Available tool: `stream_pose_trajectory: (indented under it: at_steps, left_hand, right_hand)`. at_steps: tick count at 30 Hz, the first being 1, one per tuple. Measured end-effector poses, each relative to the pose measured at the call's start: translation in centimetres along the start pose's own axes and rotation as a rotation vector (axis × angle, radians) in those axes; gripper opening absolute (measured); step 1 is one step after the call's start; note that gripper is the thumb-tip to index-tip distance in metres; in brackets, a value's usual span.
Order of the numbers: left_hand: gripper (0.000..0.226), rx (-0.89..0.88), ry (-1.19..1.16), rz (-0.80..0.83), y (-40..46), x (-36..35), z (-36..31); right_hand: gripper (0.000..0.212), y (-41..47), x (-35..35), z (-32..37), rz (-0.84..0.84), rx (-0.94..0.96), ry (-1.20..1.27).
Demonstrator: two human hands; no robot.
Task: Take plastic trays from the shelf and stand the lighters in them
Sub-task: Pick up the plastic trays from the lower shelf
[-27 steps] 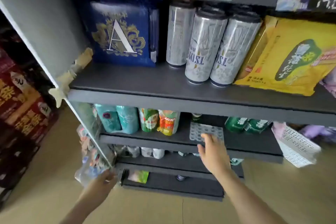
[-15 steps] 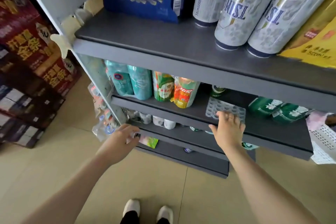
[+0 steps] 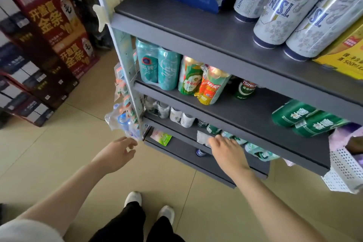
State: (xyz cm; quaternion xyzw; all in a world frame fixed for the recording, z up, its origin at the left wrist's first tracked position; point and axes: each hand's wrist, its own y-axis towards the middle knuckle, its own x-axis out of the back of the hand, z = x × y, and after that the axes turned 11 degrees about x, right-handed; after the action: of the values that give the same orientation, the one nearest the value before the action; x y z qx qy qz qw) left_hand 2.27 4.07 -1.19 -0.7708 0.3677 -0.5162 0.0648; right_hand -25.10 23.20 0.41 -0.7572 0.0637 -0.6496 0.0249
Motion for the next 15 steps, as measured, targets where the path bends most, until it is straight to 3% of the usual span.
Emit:
stream_pose_trajectory:
  at_steps: [3, 7, 11, 15]
  left_hand:
    - [0.019, 0.123, -0.068, -0.052, -2.3, 0.0, 4.0]
    - [0.022, 0.307, -0.082, -0.082, -5.7, 1.1, 10.0]
    - [0.023, 0.510, -0.159, -0.161, -8.6, 3.5, 15.7]
    - [0.026, 0.635, -0.230, -0.284, -10.5, 5.7, 20.9]
  right_hand:
    - [0.054, 2.1, 0.9, 1.9, 0.115, 0.028, 0.115]
    - [0.012, 8.1, 1.9, 6.6, 0.343, 0.121, 0.375]
    - [0.026, 15.7, 5.4, 13.9, 0.367, 0.326, 0.478]
    - [0.036, 23.1, 9.4, 22.2, 0.307, 0.542, 0.413]
